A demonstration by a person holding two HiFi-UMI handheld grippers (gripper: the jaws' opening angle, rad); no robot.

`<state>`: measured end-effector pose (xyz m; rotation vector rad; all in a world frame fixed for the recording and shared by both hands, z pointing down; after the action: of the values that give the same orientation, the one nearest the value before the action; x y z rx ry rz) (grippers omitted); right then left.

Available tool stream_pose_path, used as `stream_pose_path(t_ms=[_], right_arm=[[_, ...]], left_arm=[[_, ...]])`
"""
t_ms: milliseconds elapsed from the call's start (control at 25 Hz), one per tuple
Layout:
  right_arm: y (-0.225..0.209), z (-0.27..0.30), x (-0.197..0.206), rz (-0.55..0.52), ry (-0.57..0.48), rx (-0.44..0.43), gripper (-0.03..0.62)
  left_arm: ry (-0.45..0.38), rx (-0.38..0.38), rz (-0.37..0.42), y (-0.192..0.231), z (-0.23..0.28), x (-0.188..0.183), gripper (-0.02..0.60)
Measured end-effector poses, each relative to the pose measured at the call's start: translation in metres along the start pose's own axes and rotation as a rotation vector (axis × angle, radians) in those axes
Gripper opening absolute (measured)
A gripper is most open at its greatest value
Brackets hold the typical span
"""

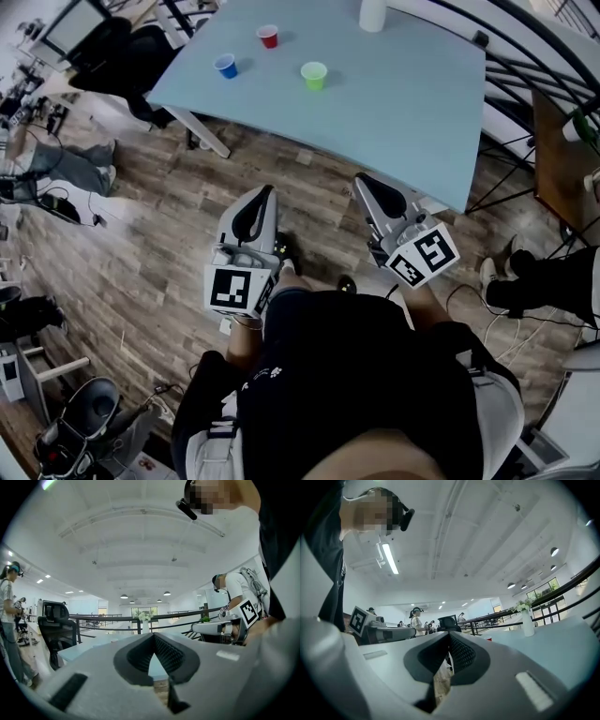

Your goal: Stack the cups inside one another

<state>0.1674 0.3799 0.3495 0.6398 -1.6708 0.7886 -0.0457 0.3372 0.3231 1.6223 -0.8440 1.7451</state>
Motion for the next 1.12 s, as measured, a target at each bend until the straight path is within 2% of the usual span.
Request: stream_pose_path(t_ms=[1120], right_arm=[[-0.051, 0.106, 0.001, -0.028, 0.01, 0.155, 0.011]], left_arm=[[-0.01, 0.136, -0.025, 0.107, 0.101, -0.002, -0.008]])
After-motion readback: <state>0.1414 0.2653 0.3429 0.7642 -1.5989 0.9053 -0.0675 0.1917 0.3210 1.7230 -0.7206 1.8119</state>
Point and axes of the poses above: the fingertips, and each gripper's own axes: z forward along the fingers, y to its left, x out of its underside, the point moved 7 cm from there along -z, backward along the fingers, and after that the axes turned 10 degrees about -x, right-handed, at the moved point
